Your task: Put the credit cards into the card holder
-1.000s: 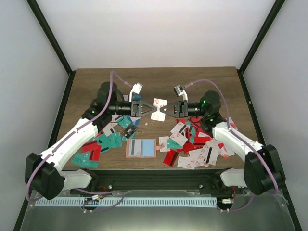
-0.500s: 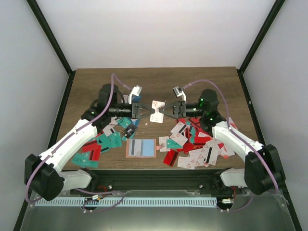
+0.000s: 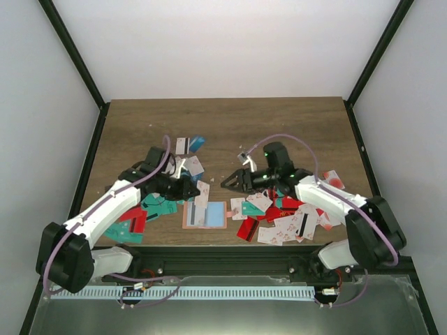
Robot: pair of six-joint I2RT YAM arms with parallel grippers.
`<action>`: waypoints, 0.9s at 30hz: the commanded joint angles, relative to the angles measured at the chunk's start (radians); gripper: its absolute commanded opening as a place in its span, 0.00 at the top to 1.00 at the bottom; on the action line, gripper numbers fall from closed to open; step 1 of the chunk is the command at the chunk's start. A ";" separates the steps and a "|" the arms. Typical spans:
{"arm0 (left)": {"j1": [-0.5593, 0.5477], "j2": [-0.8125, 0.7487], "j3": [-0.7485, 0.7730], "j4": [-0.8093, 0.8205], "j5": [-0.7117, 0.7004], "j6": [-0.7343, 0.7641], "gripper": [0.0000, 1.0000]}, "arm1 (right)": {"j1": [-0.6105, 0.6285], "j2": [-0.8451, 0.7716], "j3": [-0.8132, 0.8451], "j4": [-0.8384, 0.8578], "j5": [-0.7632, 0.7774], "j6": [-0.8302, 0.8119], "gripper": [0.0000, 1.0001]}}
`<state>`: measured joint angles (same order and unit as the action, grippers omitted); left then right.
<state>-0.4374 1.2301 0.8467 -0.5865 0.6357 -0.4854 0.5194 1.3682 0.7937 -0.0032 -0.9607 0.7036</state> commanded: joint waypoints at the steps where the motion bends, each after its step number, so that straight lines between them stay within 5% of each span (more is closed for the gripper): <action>1: 0.003 0.000 -0.041 -0.109 -0.044 0.086 0.96 | 0.075 0.075 0.019 -0.149 0.118 -0.116 0.34; 16: 0.002 0.132 -0.147 0.019 -0.014 0.052 0.96 | 0.147 0.246 0.068 -0.229 0.179 -0.205 0.64; 27: -0.004 0.191 -0.186 0.088 0.011 0.053 0.96 | 0.146 0.290 0.038 -0.211 0.159 -0.225 0.74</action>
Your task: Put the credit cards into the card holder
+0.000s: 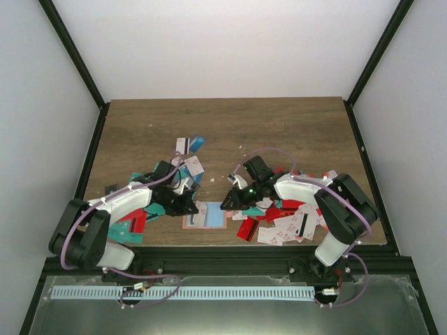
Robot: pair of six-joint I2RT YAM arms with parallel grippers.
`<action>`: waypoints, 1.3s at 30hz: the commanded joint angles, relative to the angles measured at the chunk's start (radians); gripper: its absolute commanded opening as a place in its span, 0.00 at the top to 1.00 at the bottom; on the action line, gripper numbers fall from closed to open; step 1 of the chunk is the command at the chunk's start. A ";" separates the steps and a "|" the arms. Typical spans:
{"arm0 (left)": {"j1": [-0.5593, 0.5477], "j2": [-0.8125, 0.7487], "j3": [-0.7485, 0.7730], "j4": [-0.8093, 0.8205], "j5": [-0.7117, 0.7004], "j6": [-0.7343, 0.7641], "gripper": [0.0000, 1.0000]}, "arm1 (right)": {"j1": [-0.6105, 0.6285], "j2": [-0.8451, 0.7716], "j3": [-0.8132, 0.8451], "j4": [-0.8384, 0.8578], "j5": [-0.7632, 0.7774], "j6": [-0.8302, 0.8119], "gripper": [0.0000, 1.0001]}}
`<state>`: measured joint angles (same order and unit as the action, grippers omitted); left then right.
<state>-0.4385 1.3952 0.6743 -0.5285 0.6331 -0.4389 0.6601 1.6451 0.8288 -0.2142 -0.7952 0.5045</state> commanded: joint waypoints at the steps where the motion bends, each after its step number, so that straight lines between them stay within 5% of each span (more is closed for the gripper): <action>1: -0.005 0.029 -0.014 0.033 0.015 0.007 0.96 | 0.005 0.015 0.000 0.000 -0.008 -0.028 0.74; 39: -0.036 0.036 -0.105 0.291 0.054 -0.082 0.96 | 0.006 0.163 -0.064 0.020 0.053 -0.037 0.81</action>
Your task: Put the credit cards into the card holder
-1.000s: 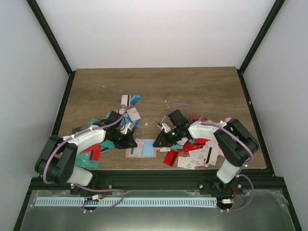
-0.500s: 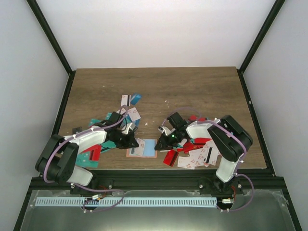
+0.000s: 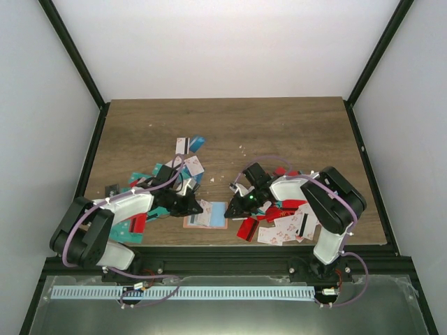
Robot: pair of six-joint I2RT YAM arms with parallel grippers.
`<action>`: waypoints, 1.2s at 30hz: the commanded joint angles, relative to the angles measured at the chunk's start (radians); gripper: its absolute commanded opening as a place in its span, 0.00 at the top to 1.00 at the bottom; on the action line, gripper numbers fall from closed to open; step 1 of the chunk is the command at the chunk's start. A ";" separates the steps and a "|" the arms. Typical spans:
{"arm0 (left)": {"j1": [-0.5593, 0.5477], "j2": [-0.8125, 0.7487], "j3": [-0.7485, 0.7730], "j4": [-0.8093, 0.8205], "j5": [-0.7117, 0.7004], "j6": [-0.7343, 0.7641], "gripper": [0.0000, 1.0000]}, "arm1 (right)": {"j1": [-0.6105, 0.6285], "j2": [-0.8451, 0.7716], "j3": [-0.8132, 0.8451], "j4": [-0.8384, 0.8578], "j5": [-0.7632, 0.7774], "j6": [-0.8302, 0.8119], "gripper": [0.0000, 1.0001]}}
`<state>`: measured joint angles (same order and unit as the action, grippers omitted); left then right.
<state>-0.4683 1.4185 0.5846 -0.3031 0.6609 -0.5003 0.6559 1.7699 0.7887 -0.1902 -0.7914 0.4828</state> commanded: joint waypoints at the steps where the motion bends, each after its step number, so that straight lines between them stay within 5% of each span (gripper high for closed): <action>1: -0.007 0.017 -0.017 0.076 0.029 -0.022 0.96 | 0.010 0.038 -0.025 -0.003 0.050 -0.016 0.80; 36: -0.068 0.115 -0.068 0.225 0.053 -0.112 0.96 | 0.010 0.067 -0.051 0.053 0.043 0.090 0.91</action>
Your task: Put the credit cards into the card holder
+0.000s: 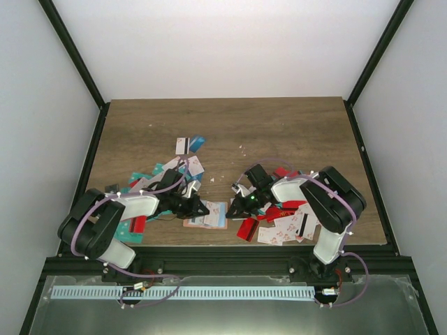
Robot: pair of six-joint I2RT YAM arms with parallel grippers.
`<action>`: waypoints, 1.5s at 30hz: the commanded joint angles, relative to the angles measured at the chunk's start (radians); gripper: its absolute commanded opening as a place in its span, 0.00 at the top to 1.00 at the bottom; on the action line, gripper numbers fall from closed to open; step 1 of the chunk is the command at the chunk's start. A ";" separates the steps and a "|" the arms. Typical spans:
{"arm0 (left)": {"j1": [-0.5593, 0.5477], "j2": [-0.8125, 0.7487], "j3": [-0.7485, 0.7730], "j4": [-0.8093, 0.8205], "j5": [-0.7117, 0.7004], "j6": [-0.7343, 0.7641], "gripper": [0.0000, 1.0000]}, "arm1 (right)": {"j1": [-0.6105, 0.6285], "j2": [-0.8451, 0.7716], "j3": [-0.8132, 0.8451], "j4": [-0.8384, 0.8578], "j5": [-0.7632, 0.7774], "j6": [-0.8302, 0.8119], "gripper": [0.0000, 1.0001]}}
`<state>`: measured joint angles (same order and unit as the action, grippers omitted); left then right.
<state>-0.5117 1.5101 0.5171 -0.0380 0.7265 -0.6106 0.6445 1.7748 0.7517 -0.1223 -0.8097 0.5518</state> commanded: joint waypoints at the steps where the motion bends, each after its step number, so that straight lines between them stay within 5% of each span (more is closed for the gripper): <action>1: -0.028 0.027 0.003 -0.044 -0.014 -0.002 0.96 | 0.022 0.063 -0.013 -0.013 0.060 0.024 0.92; 18: -0.081 0.087 0.091 -0.133 -0.011 -0.002 0.94 | 0.021 0.056 -0.002 -0.005 0.059 0.054 0.99; 35: -0.091 -0.032 0.323 -0.613 -0.055 0.114 0.56 | 0.022 0.034 0.022 -0.029 0.089 0.030 0.99; 45: -0.090 -0.065 0.387 -0.766 -0.159 0.177 0.49 | 0.021 0.006 0.040 -0.034 0.078 0.005 0.99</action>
<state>-0.5976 1.4448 0.8970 -0.7204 0.6186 -0.4767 0.6525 1.7855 0.7677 -0.1314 -0.8017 0.5823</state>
